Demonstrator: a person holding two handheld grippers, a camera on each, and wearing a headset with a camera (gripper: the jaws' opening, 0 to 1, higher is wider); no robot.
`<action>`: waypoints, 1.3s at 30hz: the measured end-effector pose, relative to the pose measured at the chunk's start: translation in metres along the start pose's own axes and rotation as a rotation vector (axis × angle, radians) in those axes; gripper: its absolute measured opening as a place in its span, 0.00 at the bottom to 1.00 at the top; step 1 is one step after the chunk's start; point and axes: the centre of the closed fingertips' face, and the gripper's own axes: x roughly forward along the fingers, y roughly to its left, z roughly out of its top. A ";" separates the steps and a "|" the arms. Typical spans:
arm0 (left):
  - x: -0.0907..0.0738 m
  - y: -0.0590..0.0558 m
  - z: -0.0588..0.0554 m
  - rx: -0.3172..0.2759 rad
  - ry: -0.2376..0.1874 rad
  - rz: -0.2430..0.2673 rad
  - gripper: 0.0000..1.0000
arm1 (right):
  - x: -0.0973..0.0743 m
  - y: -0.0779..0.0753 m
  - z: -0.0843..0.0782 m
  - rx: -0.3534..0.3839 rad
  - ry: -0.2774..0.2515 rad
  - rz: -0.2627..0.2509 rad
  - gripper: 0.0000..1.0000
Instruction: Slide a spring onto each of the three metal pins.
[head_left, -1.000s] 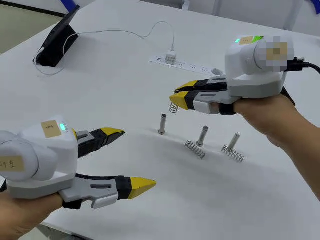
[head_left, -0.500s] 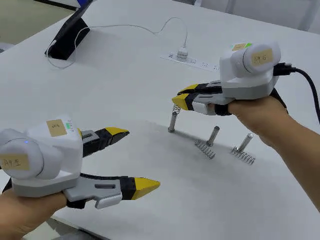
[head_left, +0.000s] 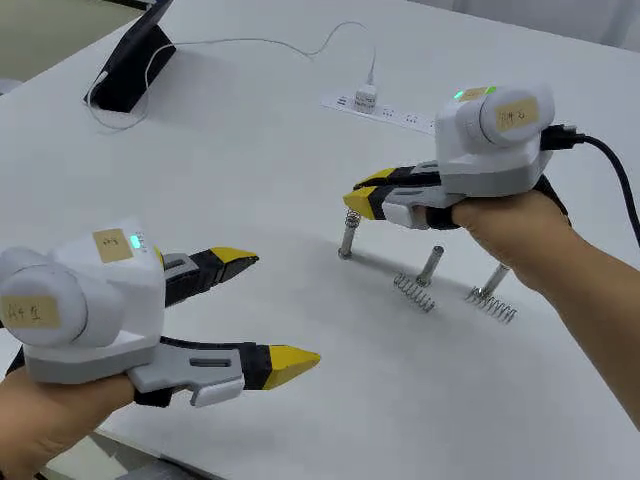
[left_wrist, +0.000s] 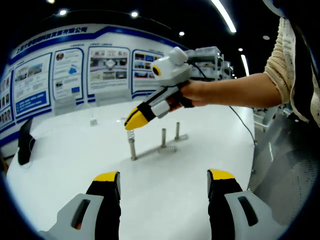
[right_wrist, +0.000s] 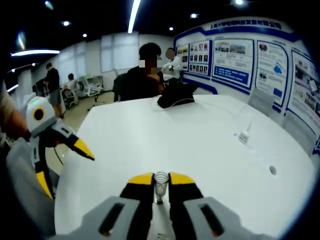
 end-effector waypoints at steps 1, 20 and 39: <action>0.000 0.000 0.000 -0.001 0.000 0.000 0.71 | 0.001 0.000 -0.001 0.001 0.002 0.001 0.12; 0.002 0.005 0.001 -0.005 0.015 0.004 0.72 | 0.022 0.004 -0.043 0.021 0.064 -0.015 0.12; 0.001 0.014 0.007 0.004 0.018 0.036 0.73 | -0.001 0.007 -0.030 0.004 0.017 -0.032 0.21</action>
